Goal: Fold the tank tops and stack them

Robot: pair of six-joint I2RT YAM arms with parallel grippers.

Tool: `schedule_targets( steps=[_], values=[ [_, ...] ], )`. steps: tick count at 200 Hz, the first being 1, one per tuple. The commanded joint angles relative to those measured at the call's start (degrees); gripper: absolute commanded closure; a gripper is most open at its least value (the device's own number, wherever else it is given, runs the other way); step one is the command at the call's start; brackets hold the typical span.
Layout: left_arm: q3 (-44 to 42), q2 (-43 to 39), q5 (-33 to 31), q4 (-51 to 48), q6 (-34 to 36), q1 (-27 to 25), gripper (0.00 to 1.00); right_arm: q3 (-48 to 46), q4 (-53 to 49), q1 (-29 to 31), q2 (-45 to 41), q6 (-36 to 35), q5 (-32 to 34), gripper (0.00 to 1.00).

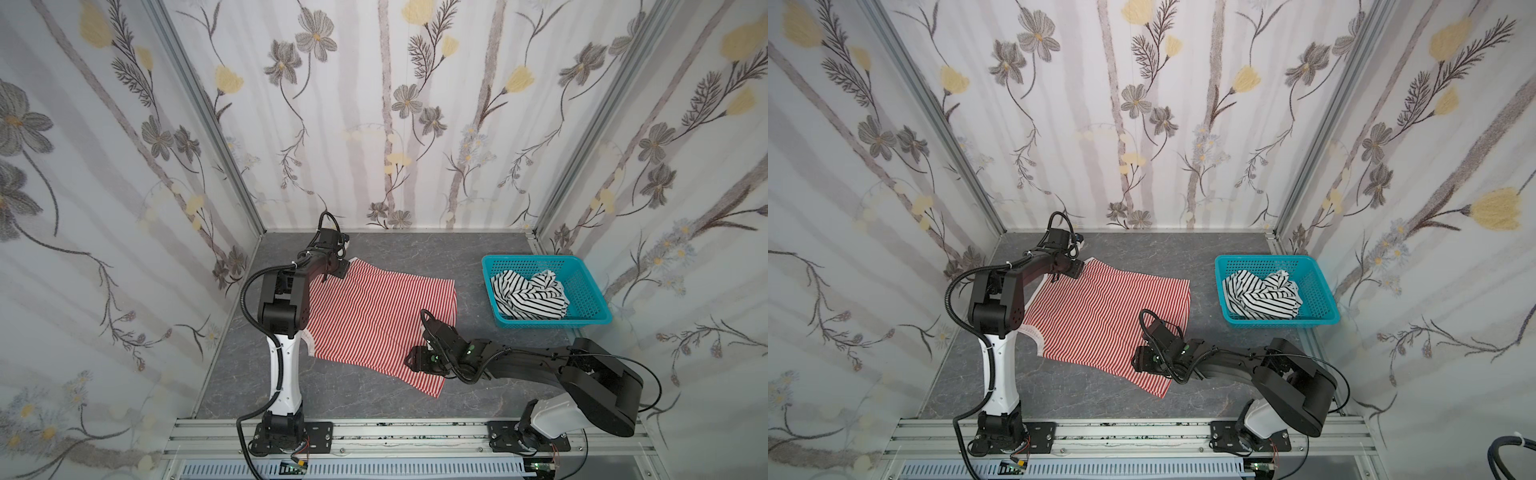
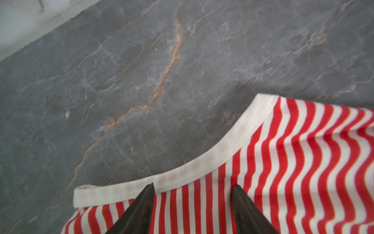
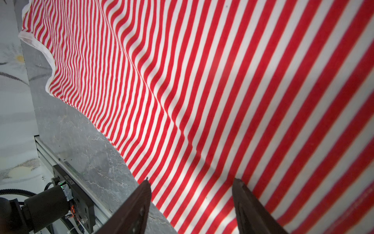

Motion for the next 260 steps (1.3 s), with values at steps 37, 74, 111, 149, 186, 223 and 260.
schedule_targets(
  steps=[37, 74, 111, 149, 186, 223, 260],
  values=[
    [-17.0, -12.3, 0.7, -2.8, 0.1, 1.8, 0.38, 4.5, -14.5, -5.7, 2.6, -9.7, 4.1, 0.33],
    [-23.1, -17.8, 1.0, -1.2, -2.0, 1.9, 0.38, 12.2, -19.6, -9.1, 7.2, -15.0, 7.0, 0.34],
    [-19.7, -19.2, 2.0, -0.9, -3.9, 1.9, 0.37, 16.4, -22.1, -8.9, 4.9, -17.2, 6.3, 0.33],
    [-11.7, -15.4, 4.2, -1.2, -5.0, 1.7, 0.39, 16.3, -22.3, -9.0, 0.3, -14.8, 7.5, 0.33],
    [-7.9, -10.6, 3.8, -2.2, -3.6, 0.5, 0.56, 13.2, -21.5, -9.2, -1.9, -12.5, 8.7, 0.33],
    [-7.7, -9.0, 4.1, -2.4, -3.5, 0.4, 0.50, 9.7, -19.7, -9.9, -4.7, -11.0, 8.5, 0.33],
    [-6.9, -6.6, 3.8, -2.4, -3.6, 0.4, 0.51, 8.3, -19.1, -10.0, -4.6, -10.4, 8.3, 0.33]
  ],
)
